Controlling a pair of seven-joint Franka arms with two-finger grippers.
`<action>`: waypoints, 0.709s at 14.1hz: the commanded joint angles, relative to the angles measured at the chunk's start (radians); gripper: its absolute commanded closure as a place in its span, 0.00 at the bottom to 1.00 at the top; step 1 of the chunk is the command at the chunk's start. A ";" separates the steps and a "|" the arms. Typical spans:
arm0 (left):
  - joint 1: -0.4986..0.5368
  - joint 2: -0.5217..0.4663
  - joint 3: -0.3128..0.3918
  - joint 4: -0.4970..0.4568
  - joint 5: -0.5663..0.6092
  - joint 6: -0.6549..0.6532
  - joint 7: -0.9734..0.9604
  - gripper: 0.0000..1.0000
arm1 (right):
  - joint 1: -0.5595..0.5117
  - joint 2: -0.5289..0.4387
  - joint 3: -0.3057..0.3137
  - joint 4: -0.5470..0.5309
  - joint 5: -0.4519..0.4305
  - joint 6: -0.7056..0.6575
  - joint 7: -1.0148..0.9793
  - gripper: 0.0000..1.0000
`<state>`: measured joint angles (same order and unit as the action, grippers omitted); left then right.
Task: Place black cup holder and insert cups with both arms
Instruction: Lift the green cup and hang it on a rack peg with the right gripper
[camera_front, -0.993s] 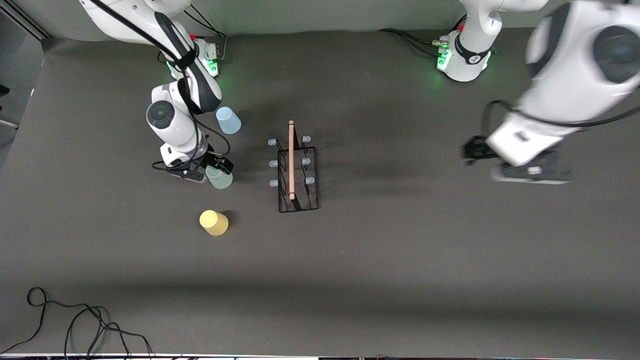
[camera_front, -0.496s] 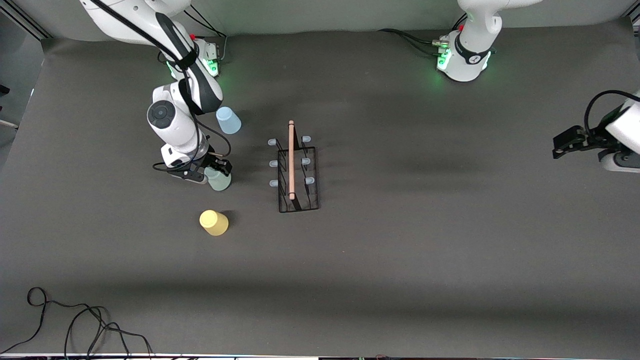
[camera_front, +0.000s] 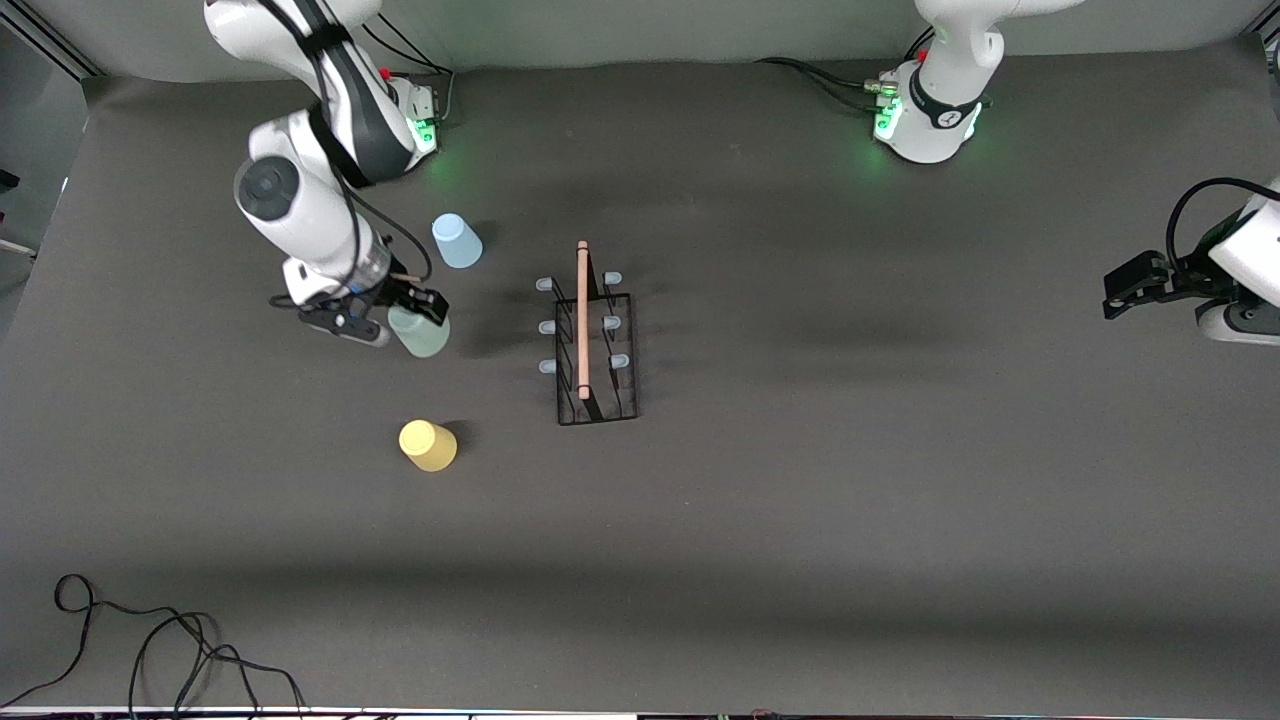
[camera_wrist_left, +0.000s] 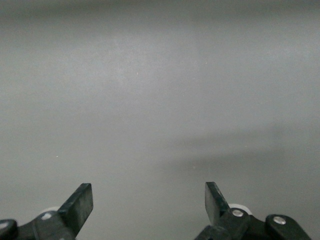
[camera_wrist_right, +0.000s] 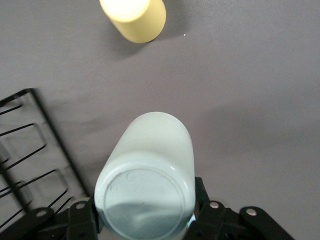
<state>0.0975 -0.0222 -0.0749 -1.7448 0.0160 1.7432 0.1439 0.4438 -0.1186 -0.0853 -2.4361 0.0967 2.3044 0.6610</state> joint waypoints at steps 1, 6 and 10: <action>-0.010 -0.008 -0.002 0.007 0.009 -0.024 0.002 0.00 | 0.143 -0.046 -0.005 0.022 0.009 -0.045 0.213 1.00; -0.013 -0.008 -0.019 0.007 0.012 -0.027 0.000 0.00 | 0.320 -0.032 -0.005 0.037 0.009 -0.010 0.475 1.00; -0.015 -0.010 -0.026 0.007 0.012 -0.028 -0.007 0.00 | 0.346 -0.007 -0.004 0.042 0.009 0.056 0.546 1.00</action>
<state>0.0919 -0.0222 -0.1016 -1.7446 0.0160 1.7363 0.1434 0.7762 -0.1572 -0.0799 -2.4163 0.0980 2.3283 1.1634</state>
